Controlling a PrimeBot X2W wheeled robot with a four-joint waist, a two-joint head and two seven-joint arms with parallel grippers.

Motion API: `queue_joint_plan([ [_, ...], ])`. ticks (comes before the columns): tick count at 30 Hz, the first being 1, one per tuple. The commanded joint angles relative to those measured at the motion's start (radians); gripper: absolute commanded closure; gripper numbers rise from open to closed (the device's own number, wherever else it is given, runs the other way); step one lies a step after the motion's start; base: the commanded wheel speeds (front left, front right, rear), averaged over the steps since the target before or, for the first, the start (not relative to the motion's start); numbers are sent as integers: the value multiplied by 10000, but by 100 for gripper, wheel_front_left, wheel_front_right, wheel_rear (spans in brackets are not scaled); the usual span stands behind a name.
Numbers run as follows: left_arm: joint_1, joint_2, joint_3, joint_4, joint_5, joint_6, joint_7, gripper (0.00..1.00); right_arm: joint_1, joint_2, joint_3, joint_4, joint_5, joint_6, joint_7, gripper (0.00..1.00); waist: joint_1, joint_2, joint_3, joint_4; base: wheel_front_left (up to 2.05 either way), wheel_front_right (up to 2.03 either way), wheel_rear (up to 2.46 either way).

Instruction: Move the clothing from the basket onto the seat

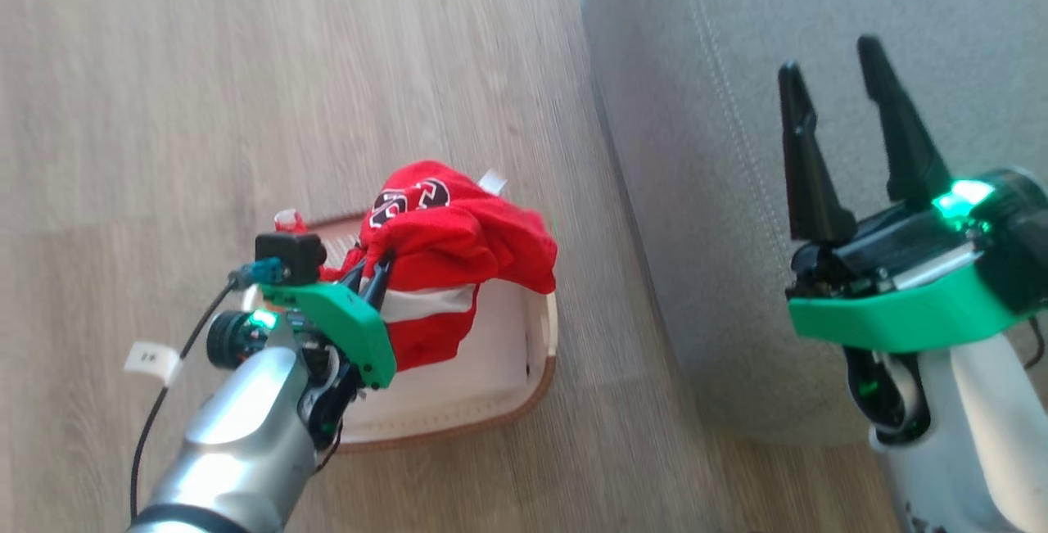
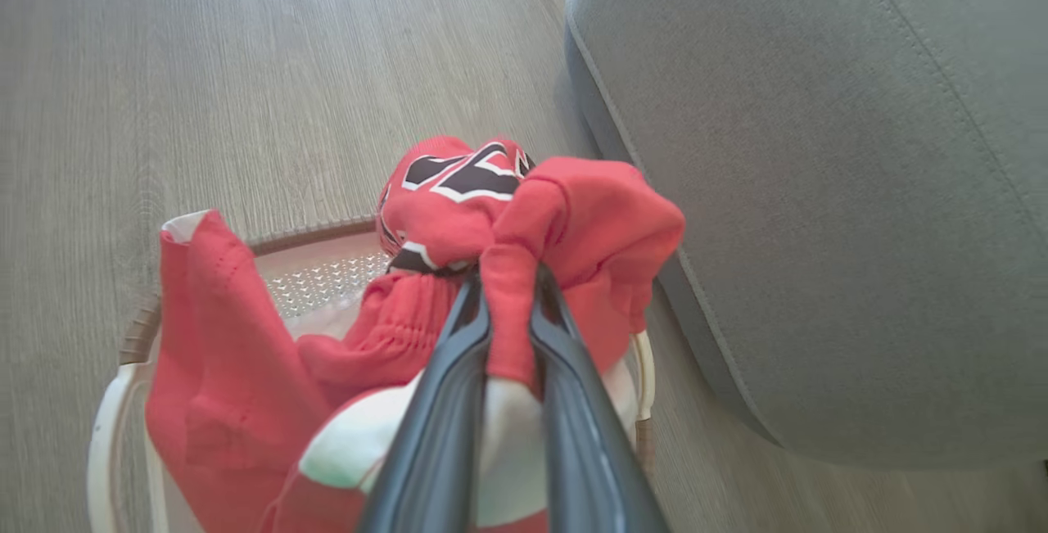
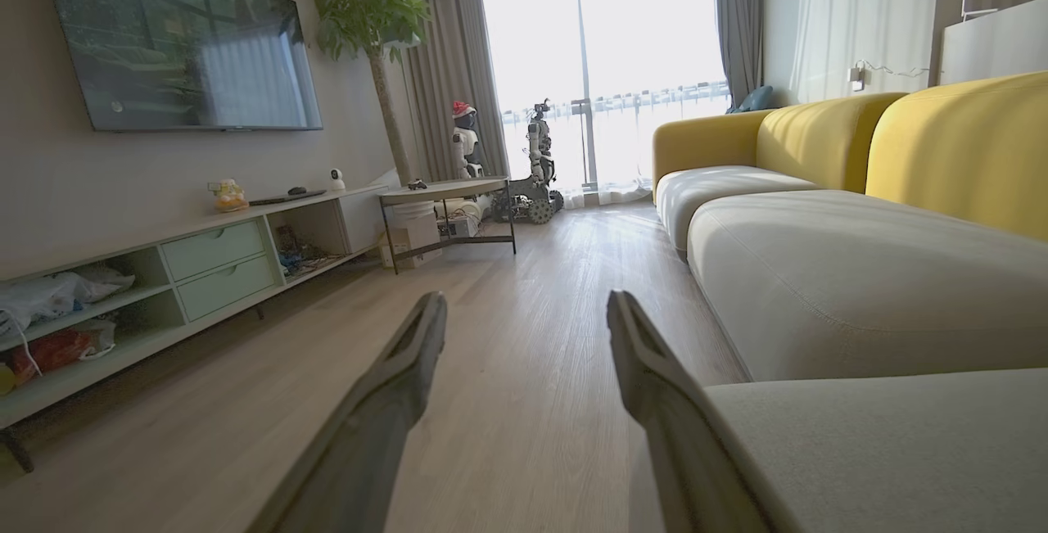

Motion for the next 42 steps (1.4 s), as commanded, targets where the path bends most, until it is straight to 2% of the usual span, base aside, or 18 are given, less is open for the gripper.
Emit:
queue_joint_plan([
  [1,9,375,144,-443,-114,-61,-247,100,223,-130,200,-222,103,73,-49,0,1,-1,-668,195,0,0,0],
  [10,421,867,125,-1691,-123,-48,-713,100,859,-254,373,27,237,73,-49,0,1,-1,-1764,340,0,0,0],
  [13,568,1062,268,-2410,-28,89,-774,100,1055,-287,426,69,282,73,-49,0,1,-1,-2082,373,0,0,0],
  [20,864,1543,484,-4606,112,602,-706,100,1480,-363,594,187,373,73,-49,0,1,-1,-2749,430,0,0,0],
  [32,713,2444,761,-8690,195,1733,635,100,1928,-332,950,317,428,73,-49,0,1,-1,-3128,511,0,0,0],
  [42,606,2818,927,-10103,218,2197,1166,100,1958,-308,1243,399,432,73,-49,0,1,-1,-3025,565,0,0,0],
])
